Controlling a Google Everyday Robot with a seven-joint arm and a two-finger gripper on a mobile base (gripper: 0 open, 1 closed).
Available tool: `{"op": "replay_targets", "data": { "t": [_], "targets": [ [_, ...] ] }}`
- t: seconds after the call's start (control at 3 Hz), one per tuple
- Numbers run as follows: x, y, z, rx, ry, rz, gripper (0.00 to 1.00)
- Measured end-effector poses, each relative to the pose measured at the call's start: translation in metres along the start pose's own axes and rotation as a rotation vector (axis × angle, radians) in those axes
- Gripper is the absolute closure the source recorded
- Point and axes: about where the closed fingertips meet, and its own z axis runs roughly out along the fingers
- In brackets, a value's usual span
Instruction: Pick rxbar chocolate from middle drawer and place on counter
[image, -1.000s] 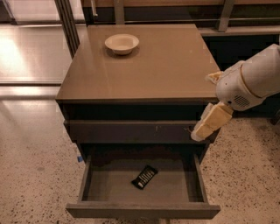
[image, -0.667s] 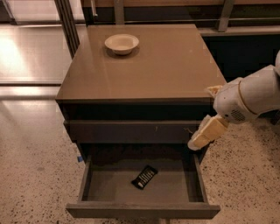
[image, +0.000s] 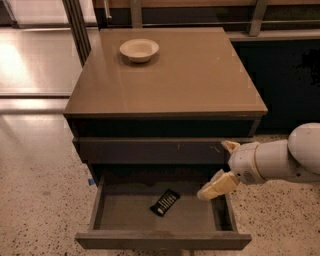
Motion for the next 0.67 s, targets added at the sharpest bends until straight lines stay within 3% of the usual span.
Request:
{"op": "replay_targets", "data": {
  "t": [0.33,0.67],
  "targets": [
    [0.0422,0.0132,0.0581,-0.037,-0.033,0.045,0.00],
    [0.0442,0.0134,0.0606,-0.039,-0.034,0.048,0.00]
  ]
}}
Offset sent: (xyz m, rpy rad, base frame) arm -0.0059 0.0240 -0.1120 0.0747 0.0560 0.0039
